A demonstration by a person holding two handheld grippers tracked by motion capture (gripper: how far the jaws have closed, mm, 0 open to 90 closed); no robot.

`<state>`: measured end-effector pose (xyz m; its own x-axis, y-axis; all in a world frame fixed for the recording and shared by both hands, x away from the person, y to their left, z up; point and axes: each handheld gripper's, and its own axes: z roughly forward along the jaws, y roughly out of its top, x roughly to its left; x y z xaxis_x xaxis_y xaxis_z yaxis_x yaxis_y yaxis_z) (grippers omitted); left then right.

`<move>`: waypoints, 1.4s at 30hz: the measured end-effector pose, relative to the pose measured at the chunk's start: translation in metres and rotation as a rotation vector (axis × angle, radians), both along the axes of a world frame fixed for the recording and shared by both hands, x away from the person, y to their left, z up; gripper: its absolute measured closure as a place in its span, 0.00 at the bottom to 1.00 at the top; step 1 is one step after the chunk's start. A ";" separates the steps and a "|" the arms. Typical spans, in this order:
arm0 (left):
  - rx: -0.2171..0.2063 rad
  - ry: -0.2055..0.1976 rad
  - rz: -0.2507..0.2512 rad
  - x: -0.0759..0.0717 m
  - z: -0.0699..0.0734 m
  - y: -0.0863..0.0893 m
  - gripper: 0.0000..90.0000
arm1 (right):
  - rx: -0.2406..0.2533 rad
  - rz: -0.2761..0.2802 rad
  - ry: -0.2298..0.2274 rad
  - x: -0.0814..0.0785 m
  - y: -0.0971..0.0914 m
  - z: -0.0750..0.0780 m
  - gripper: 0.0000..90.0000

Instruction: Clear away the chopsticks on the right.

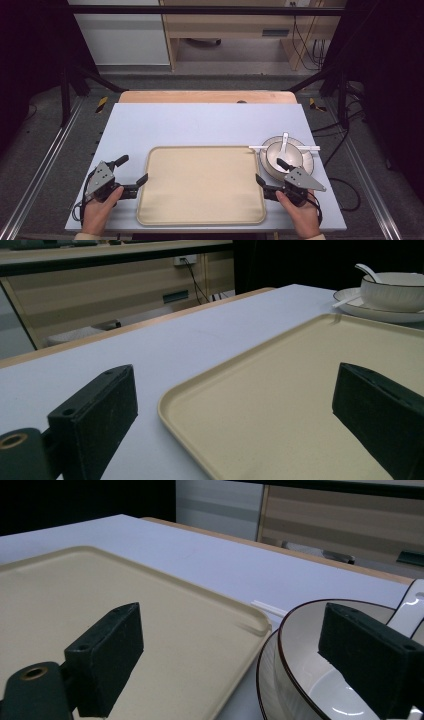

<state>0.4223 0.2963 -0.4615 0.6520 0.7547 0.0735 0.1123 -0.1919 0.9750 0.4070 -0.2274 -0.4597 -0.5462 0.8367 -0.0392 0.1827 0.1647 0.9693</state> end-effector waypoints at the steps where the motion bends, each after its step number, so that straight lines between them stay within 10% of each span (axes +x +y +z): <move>1: 0.001 0.001 0.000 0.000 0.000 0.000 0.04 | -0.001 -0.004 0.008 0.000 0.000 0.000 0.13; 11: 0.010 0.016 0.003 -0.004 0.000 0.003 0.05 | -0.117 -0.065 0.012 -0.005 0.001 0.019 0.15; 17: -0.013 0.017 0.023 -0.005 0.002 0.007 0.05 | -0.214 -0.169 0.024 0.001 -0.040 0.057 0.20; 20: -0.018 0.020 0.028 -0.004 0.002 0.006 0.06 | -0.243 -0.278 0.112 0.027 -0.084 0.066 0.33; 32: 0.010 0.026 -0.003 -0.005 0.000 -0.008 0.08 | -0.251 -0.306 0.364 0.124 -0.143 0.026 0.95; 42: 0.005 0.042 0.017 -0.005 -0.002 -0.005 0.08 | -0.305 -0.297 0.465 0.140 -0.144 0.017 1.00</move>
